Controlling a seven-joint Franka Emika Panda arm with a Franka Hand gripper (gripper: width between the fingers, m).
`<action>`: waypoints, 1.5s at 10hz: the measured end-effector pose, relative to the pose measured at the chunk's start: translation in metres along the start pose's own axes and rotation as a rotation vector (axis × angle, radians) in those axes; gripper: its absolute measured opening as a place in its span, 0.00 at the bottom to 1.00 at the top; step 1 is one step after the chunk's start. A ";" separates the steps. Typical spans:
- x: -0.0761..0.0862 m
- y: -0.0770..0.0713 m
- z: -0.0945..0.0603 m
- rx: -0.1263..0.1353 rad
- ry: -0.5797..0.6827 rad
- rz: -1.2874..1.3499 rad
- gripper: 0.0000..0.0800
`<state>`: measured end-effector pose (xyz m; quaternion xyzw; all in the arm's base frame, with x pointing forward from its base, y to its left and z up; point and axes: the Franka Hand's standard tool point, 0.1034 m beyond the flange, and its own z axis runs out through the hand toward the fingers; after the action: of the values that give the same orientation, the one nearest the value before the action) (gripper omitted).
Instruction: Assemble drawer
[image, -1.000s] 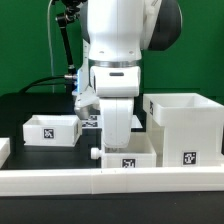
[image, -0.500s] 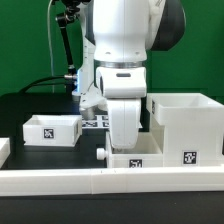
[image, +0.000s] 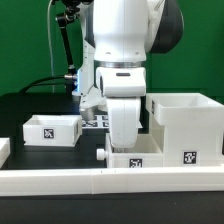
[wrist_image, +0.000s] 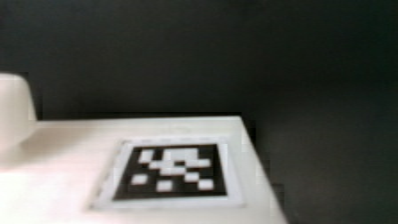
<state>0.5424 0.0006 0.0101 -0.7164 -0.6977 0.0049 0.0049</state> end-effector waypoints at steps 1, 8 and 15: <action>0.001 0.000 0.001 0.001 -0.004 0.003 0.05; -0.008 -0.001 0.001 -0.008 -0.024 -0.020 0.05; 0.007 -0.001 0.001 -0.037 -0.047 -0.121 0.05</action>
Offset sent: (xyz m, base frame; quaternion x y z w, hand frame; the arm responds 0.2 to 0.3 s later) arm -0.0082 -0.0048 -0.0014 -0.0014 -0.0320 -0.0656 0.9973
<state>0.5420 0.0080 0.0087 -0.6725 -0.7396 0.0086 -0.0245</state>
